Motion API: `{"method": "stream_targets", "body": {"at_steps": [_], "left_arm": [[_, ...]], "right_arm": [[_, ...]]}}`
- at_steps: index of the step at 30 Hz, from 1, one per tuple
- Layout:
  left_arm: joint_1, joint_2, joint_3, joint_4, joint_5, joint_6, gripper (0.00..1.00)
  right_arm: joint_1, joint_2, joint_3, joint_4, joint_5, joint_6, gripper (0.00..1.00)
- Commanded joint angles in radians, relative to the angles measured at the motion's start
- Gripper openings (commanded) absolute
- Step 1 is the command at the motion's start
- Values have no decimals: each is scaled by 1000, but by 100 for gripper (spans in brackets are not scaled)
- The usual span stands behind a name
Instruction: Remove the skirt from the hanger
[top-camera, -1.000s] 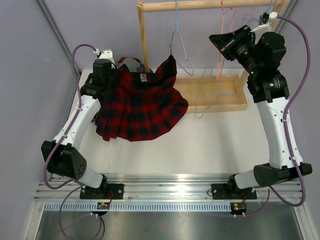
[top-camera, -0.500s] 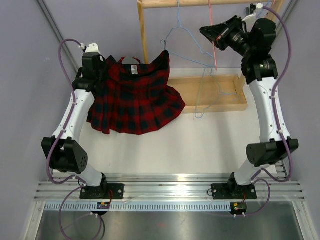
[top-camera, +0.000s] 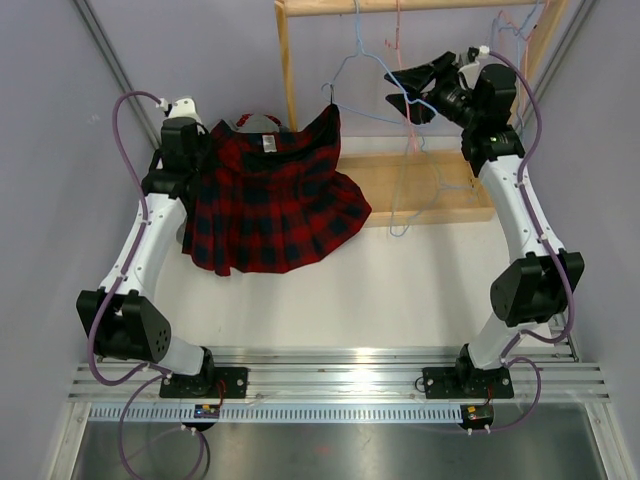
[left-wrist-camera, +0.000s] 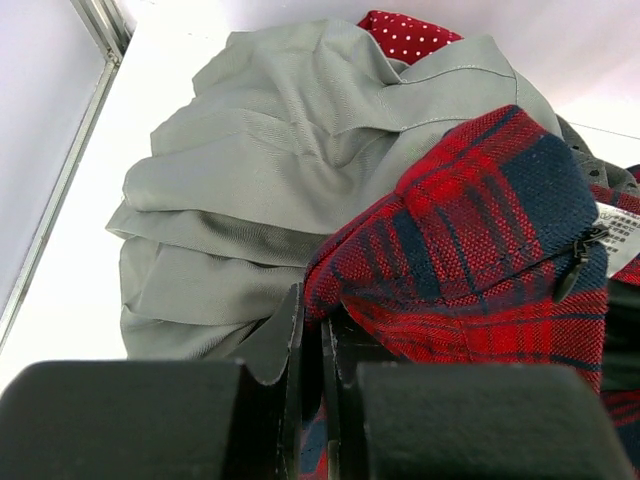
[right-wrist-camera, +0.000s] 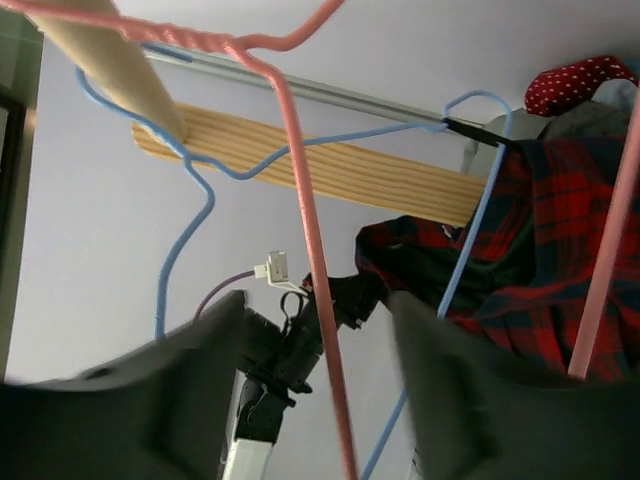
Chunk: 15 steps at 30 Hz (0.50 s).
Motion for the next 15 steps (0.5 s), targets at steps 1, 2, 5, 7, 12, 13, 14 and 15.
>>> {"method": "stream_targets", "body": {"at_steps": [1, 2, 5, 7, 12, 13, 14, 15], "left_arm": [[8, -52, 1, 86, 9, 5, 0], [8, -52, 1, 86, 12, 5, 0], [6, -54, -2, 84, 12, 7, 0], [8, -58, -7, 84, 15, 8, 0], [6, -69, -21, 89, 22, 5, 0], [6, -72, -22, 90, 24, 4, 0], [6, -72, -24, 90, 26, 2, 0], [6, -72, -24, 89, 32, 1, 0]], "right_arm": [[-27, -111, -56, 24, -16, -42, 89], [-34, -127, -57, -40, -4, -77, 99], [-47, -183, -25, -212, 58, -235, 99], [-60, -214, 35, -347, 116, -350, 99], [-64, -269, 205, -582, 350, -568, 99], [-64, -276, 234, -622, 381, -614, 99], [-64, -280, 248, -630, 403, -631, 100], [-64, -279, 262, -638, 421, -656, 99]]}}
